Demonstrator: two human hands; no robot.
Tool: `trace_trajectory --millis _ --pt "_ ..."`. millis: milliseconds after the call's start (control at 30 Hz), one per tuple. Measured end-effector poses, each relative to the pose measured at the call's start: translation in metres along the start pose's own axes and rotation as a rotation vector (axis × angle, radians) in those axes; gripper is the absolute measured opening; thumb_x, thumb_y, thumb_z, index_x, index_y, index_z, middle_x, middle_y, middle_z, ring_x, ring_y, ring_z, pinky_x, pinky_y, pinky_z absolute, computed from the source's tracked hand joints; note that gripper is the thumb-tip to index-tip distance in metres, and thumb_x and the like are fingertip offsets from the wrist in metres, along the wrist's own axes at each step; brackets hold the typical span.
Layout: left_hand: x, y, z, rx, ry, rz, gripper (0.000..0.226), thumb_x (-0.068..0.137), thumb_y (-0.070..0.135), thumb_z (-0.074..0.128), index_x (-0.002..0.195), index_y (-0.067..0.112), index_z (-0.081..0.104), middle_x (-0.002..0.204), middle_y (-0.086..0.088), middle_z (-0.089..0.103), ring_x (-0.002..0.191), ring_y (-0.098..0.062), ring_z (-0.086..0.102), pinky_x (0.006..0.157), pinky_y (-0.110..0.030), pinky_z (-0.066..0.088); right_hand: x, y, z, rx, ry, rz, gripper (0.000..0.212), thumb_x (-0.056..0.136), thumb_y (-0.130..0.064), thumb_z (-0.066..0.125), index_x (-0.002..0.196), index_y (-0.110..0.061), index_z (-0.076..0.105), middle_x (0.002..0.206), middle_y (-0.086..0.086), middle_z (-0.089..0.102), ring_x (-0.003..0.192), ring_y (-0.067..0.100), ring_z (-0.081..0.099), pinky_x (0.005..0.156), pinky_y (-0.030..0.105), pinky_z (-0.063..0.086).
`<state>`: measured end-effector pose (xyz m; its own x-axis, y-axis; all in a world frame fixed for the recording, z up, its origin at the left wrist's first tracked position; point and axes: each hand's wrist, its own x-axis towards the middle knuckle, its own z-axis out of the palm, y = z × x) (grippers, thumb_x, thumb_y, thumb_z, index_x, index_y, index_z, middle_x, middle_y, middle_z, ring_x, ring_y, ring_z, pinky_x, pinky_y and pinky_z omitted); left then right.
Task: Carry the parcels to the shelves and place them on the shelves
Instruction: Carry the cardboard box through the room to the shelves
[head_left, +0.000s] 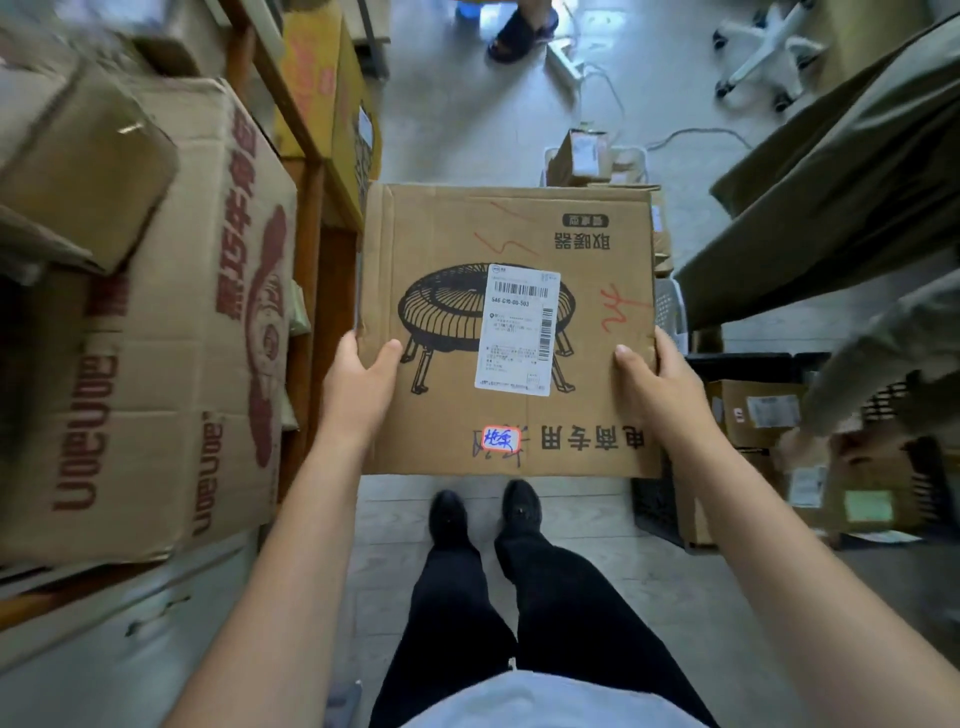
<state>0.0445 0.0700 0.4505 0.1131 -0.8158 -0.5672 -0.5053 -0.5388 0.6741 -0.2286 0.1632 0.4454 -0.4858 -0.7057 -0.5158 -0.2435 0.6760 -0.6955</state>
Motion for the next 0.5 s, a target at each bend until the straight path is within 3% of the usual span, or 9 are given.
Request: trace_trajectory --millis 167,300,400,500 --pt "-0.010 0.018 -0.018 -0.012 -0.017 -0.004 0.088 0.083 0.064 0.051 0.159 0.024 0.030 0.157 -0.006 0.045 0.144 -0.029 0.042 0.115 -0.054 0.038 -0.014 -0.016 -0.005 0.027 -0.002 -0.006 0.047 0.102 -0.037 0.052 0.147 -0.029 0.044 0.123 -0.010 0.056 0.118 0.017 0.056 0.103 0.045 0.049" --pt "-0.031 0.038 -0.040 -0.040 -0.022 0.042 0.088 0.082 0.063 0.052 0.158 0.024 0.030 0.154 -0.007 0.048 0.140 -0.030 0.046 0.110 -0.058 0.042 -0.042 -0.037 -0.029 0.095 -0.019 -0.049 0.050 0.101 -0.034 0.055 0.148 -0.037 0.038 0.117 -0.014 0.054 0.116 0.016 0.057 0.103 0.047 0.051" --pt "-0.041 0.050 -0.048 -0.051 -0.014 0.080 0.100 0.070 0.072 0.053 0.157 0.028 0.030 0.155 -0.006 0.046 0.141 -0.030 0.045 0.110 -0.058 0.042 -0.056 -0.043 -0.043 0.145 -0.029 -0.092 0.054 0.098 -0.039 0.058 0.147 -0.041 0.038 0.125 -0.011 0.060 0.120 0.021 0.063 0.100 0.051 0.054" --pt "-0.052 0.063 -0.049 -0.054 0.005 0.103 0.097 0.075 0.068 0.054 0.159 0.027 0.029 0.159 -0.005 0.041 0.144 -0.030 0.041 0.113 -0.058 0.039 -0.062 -0.047 -0.053 0.226 -0.035 -0.099 0.058 0.096 -0.038 0.061 0.150 -0.039 0.037 0.130 -0.005 0.064 0.117 0.023 0.066 0.097 0.053 0.056"
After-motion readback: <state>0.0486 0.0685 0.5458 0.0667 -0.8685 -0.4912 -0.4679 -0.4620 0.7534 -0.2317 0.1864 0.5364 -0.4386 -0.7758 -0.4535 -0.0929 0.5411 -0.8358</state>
